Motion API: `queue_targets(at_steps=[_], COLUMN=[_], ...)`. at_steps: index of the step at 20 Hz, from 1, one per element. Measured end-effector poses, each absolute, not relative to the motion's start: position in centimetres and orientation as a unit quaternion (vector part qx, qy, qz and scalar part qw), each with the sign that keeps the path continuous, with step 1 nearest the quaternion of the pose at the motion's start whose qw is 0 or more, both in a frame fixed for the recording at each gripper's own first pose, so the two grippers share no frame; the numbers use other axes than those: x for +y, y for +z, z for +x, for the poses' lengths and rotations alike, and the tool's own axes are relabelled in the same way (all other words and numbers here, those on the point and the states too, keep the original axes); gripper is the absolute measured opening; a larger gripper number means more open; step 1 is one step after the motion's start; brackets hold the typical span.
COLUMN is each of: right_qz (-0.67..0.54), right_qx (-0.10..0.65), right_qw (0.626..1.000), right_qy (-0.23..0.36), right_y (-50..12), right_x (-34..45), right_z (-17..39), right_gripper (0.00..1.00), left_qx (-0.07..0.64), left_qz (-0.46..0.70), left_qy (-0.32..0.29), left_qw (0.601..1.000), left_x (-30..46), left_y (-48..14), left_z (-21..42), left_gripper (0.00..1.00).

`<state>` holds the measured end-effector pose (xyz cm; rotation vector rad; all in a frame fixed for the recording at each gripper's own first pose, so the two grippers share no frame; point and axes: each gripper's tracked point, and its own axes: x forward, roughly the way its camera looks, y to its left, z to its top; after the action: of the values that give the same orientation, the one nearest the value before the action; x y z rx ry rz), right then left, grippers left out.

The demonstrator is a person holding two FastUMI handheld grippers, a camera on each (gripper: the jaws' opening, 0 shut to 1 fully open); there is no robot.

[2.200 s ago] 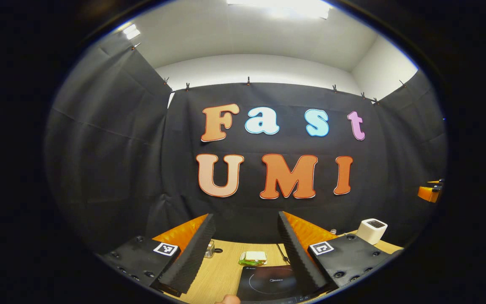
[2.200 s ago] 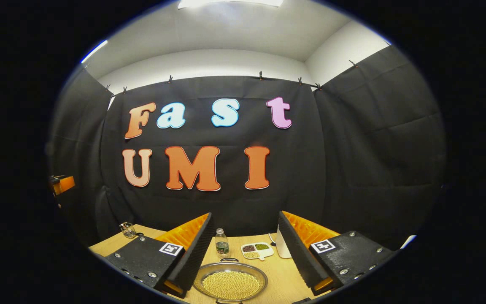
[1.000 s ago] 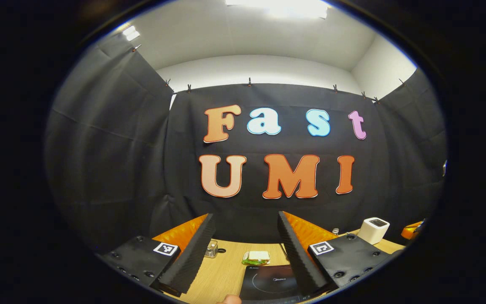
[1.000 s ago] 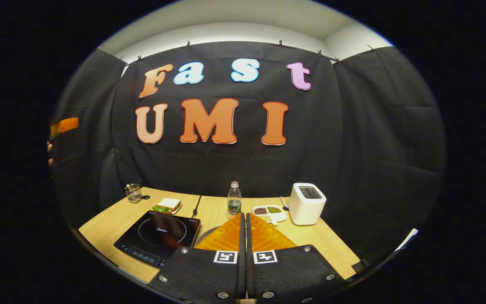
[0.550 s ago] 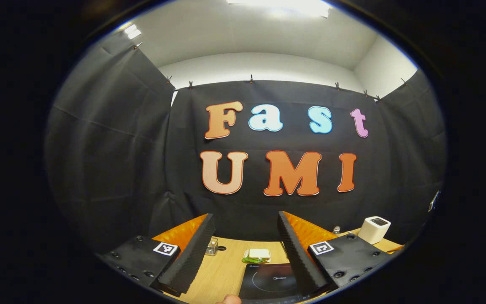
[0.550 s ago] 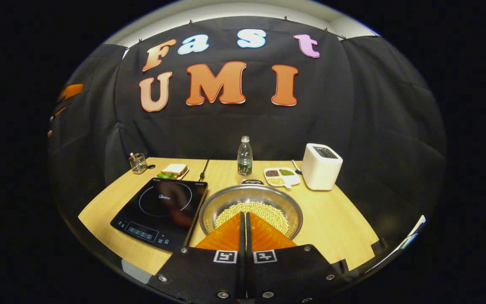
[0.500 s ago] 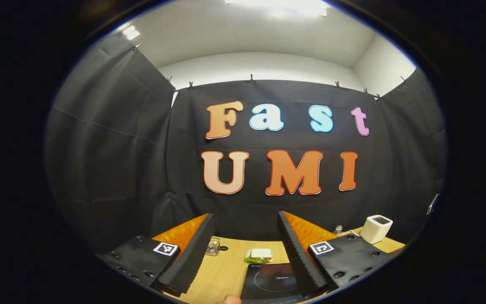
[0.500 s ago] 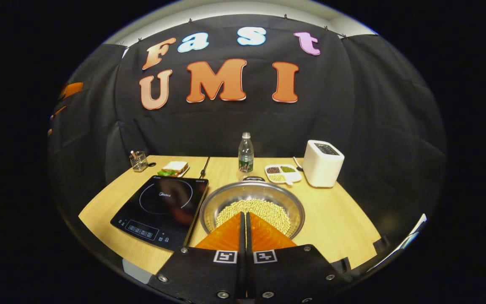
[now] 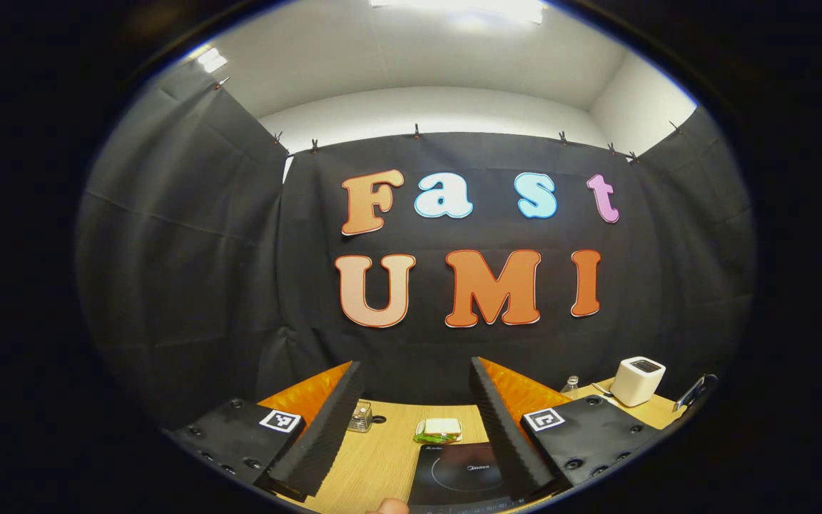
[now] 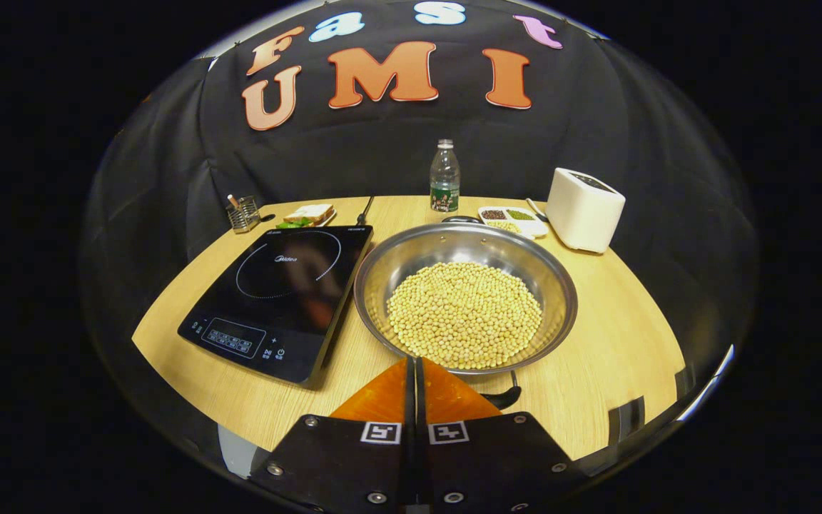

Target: First push the handle of the pot to place it horizontally, then grasp the pot with both hands and set it on the induction cooktop.

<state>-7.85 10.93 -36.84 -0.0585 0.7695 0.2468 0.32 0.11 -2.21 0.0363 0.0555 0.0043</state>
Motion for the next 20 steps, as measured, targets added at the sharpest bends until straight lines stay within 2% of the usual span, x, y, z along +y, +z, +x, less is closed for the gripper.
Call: queue_targets(at_steps=[11,20], right_qz=[-0.027,-0.033], right_qx=[0.412,0.420], right_qw=[0.903,0.903], right_qy=[0.123,0.078], right_y=[-39.1,-39.8], right_x=[10.9,6.6], right_z=[-8.9,-8.1], right_gripper=[0.00,0.00], left_qx=[0.041,0.041], left_qz=[0.014,0.012], left_qy=[-0.001,0.000], left_qw=[0.999,0.999], left_x=[-0.3,-0.2], left_y=[-3.2,-3.2], left_z=[1.1,1.5], left_gripper=[0.99,0.99])
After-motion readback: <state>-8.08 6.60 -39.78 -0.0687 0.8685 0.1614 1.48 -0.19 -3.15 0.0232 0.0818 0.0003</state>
